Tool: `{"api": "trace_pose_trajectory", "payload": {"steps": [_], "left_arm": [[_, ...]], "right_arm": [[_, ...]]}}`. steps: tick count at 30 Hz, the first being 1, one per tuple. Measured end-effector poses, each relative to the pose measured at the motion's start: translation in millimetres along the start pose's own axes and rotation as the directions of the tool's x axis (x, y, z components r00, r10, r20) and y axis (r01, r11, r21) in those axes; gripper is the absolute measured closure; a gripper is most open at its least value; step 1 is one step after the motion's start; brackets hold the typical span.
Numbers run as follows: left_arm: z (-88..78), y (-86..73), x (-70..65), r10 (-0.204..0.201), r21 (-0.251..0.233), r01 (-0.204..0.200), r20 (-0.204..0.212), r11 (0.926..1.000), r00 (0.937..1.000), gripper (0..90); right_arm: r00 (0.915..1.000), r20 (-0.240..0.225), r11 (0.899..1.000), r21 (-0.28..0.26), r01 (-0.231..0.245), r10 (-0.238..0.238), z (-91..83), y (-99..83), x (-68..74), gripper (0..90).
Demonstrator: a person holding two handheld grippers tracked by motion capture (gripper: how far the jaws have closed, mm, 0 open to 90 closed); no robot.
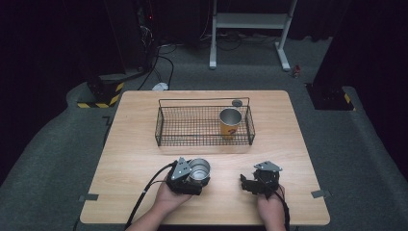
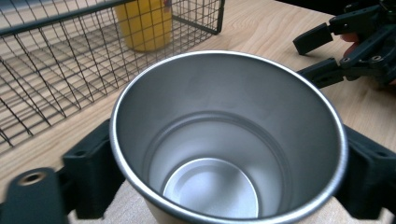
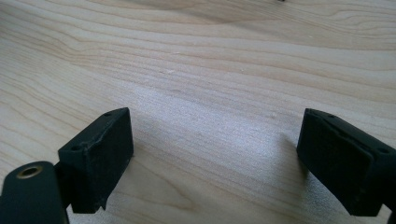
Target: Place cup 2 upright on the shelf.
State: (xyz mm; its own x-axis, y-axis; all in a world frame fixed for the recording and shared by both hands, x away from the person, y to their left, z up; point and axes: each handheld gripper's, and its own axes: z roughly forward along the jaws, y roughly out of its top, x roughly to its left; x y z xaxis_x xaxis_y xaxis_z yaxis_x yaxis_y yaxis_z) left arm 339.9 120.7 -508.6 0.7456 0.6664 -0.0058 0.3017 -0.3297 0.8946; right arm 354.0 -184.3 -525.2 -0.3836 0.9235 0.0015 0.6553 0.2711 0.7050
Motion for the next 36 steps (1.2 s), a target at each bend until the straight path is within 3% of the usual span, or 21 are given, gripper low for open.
{"api": "trace_pose_trajectory", "payload": {"steps": [6,21,36], "left_arm": [[-1.3,-0.3,-0.5,0.019,-0.004,-0.019,-0.018,0.9998,0.9997,18.5],[-9.3,-0.6,3.4,-0.001,0.004,0.001,-0.006,1.0000,1.0000,18.6],[-29.8,-1.1,27.3,-0.033,-0.021,0.031,-0.087,0.9993,0.9957,18.7]], "right_arm": [[0.9999,0.008,1.000,0.003,0.009,-0.009,0.2,0.0,0.8,10.8],[0.9999,0.009,1.000,0.003,0.009,-0.009,0.1,-0.2,1.1,10.8],[0.9999,0.009,1.000,0.002,0.009,-0.009,0.1,-0.2,1.0,10.7]]}}
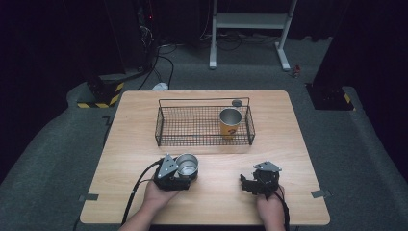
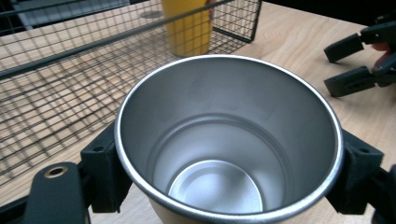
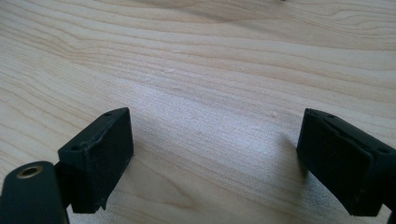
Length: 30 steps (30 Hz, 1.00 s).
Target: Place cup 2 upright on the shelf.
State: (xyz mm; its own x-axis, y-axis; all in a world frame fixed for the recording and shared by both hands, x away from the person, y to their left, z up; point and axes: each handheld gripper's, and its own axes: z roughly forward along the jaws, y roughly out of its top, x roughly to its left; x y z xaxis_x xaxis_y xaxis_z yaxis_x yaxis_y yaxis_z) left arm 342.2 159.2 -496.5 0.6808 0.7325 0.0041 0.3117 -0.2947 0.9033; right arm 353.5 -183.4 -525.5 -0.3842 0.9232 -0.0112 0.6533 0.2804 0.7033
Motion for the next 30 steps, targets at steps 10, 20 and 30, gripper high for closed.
{"api": "trace_pose_trajectory", "payload": {"steps": [10,20,30], "left_arm": [[-11.3,2.2,16.2,-0.044,-0.029,0.043,-0.042,0.9987,0.9981,18.7],[-17.3,2.5,27.6,-0.066,-0.039,0.064,-0.067,0.9972,0.9955,18.6],[-19.3,2.6,32.1,-0.076,-0.039,0.073,-0.079,0.9966,0.9940,18.7]], "right_arm": [[1.0000,0.000,1.000,0.000,0.000,0.000,0.0,0.0,0.0,10.8],[1.0000,0.000,1.000,-0.002,0.000,0.000,0.1,0.0,0.1,10.8],[1.0000,-0.002,1.000,0.001,0.000,0.000,-0.1,-0.1,0.3,10.8]]}}
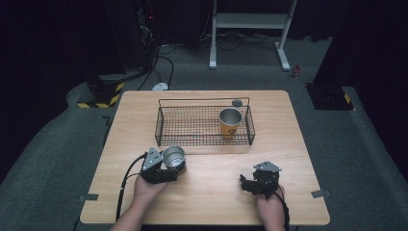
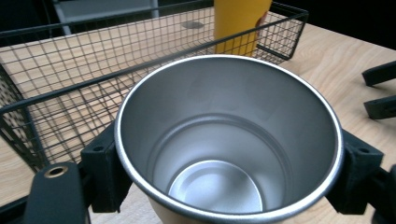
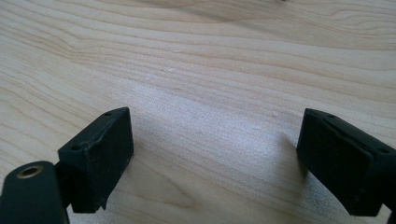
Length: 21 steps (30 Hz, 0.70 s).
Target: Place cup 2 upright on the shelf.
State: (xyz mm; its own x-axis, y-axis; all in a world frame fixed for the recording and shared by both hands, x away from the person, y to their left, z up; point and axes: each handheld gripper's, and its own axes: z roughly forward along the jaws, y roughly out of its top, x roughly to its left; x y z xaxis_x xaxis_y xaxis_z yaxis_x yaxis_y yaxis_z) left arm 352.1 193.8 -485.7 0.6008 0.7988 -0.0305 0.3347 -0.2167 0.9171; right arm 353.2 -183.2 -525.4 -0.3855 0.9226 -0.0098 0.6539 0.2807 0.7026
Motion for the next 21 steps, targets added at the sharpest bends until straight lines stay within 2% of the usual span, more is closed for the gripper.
{"api": "trace_pose_trajectory", "payload": {"steps": [3,7,12,15,17,21], "left_arm": [[-0.8,1.1,1.1,-0.027,-0.014,0.027,0.006,0.9995,0.9996,18.7],[-1.5,1.6,1.1,-0.026,-0.015,0.026,0.012,0.9995,0.9996,18.7],[-0.4,4.0,0.6,-0.060,-0.030,0.061,0.028,0.9977,0.9978,18.7],[-0.4,9.1,-1.6,-0.038,-0.025,0.038,0.019,0.9990,0.9991,18.7],[-0.5,12.7,-2.1,-0.036,-0.020,0.037,0.019,0.9991,0.9992,18.7],[0.3,19.6,0.0,-0.027,-0.017,0.027,-0.004,0.9995,0.9996,18.7]], "right_arm": [[1.0000,0.003,1.000,0.001,-0.001,0.001,-0.2,-0.2,0.7,10.8],[1.0000,0.002,1.000,0.001,-0.001,0.001,-0.2,-0.2,0.7,10.8],[1.0000,0.002,1.000,0.001,-0.002,0.002,-0.2,-0.2,0.5,10.8],[1.0000,-0.003,1.000,0.000,0.000,0.000,-0.2,-0.2,0.4,10.8],[0.9999,-0.007,1.000,0.001,0.015,-0.015,-0.1,0.0,0.6,10.8],[0.9998,-0.012,1.000,0.002,0.014,-0.014,-0.2,-0.1,1.3,10.9]]}}
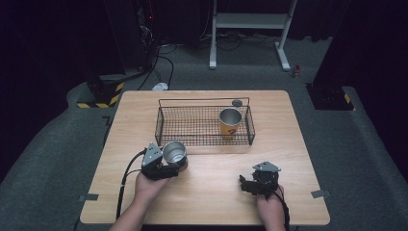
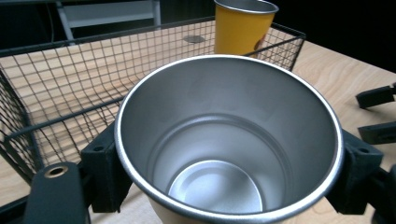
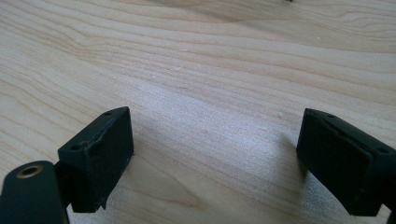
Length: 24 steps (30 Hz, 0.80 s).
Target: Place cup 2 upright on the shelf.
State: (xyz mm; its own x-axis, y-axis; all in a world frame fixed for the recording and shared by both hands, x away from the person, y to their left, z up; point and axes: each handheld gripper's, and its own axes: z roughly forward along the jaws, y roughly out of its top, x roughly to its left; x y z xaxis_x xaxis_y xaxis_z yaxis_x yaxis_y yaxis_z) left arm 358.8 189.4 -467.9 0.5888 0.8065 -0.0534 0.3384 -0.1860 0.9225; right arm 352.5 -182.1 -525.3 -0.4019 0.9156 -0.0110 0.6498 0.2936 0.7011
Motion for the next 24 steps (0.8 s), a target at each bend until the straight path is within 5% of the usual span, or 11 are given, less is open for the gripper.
{"api": "trace_pose_trajectory", "payload": {"steps": [13,22,24], "left_arm": [[-4.7,33.4,6.1,-0.016,-0.051,0.016,-0.008,0.9986,0.9998,18.7],[2.9,47.3,12.2,-0.054,-0.040,0.055,0.015,0.9977,0.9984,18.7],[5.8,50.2,10.4,-0.034,-0.033,0.034,0.005,0.9989,0.9994,18.7]], "right_arm": [[0.9999,-0.012,1.000,0.001,0.008,-0.007,-0.1,0.0,0.7,10.9],[0.9999,-0.012,1.000,0.002,0.010,-0.010,-0.2,0.0,0.6,10.8],[0.9999,-0.012,1.000,0.002,0.010,-0.010,-0.1,0.0,0.6,10.8]]}}
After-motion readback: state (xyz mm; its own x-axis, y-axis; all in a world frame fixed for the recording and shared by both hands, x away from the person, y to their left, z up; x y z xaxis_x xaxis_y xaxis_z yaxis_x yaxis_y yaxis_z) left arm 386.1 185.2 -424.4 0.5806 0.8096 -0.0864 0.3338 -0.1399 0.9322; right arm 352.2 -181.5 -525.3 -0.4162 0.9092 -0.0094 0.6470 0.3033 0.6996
